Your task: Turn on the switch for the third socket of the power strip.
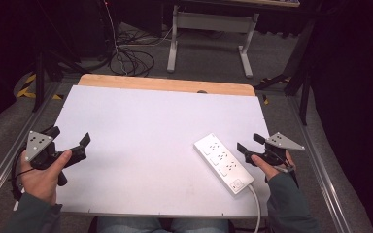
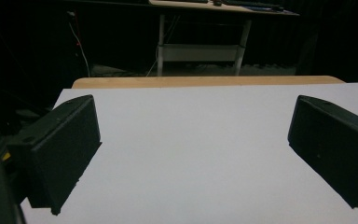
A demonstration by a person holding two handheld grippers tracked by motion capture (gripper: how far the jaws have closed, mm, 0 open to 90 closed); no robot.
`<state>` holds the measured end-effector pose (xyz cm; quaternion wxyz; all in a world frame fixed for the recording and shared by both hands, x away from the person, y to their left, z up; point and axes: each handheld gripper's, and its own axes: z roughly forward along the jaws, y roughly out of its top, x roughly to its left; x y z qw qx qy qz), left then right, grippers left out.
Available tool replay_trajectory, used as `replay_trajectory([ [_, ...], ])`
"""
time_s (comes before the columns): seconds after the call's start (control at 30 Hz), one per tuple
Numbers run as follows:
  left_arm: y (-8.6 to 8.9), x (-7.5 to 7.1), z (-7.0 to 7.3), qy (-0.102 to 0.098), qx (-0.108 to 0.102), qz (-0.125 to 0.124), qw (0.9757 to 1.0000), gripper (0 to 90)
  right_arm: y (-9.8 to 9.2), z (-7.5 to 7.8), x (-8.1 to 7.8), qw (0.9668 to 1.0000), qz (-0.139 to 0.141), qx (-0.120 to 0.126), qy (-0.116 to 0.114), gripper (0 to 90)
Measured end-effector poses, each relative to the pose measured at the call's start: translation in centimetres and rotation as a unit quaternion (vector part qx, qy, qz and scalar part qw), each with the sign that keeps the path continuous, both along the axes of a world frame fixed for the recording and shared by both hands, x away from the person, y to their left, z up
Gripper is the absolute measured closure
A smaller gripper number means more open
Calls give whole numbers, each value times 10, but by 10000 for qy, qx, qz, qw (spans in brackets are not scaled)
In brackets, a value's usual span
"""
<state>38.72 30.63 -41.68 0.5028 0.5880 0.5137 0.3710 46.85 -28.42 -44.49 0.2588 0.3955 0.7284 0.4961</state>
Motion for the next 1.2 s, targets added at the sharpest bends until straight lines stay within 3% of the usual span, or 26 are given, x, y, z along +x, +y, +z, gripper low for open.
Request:
replay_trajectory([
  [0.2, 0, 0, 0, -2, 3, 0, 10000, 29, 0, 1, 0, 10000, 19, 30, -49, 373],
  [0.3, 0, 0, 0, 2, 2, -2, 10000, 29, 0, 2, 0, 9999, 110, 58, 12, 496],
  [0.7, 0, 0, 0, 15, 7, 2, 10000, 29, 1, 2, -1, 9993, 376, 10, 35, 762],
  [0.97, 0, 0, 0, 27, 7, -9, 10000, 29, 3, 2, -2, 9988, 473, -98, 30, 900],
  [1.2, 0, 0, 0, 12, 9, -6, 10000, 30, 4, 2, -1, 9985, 518, -165, 42, 900],
])
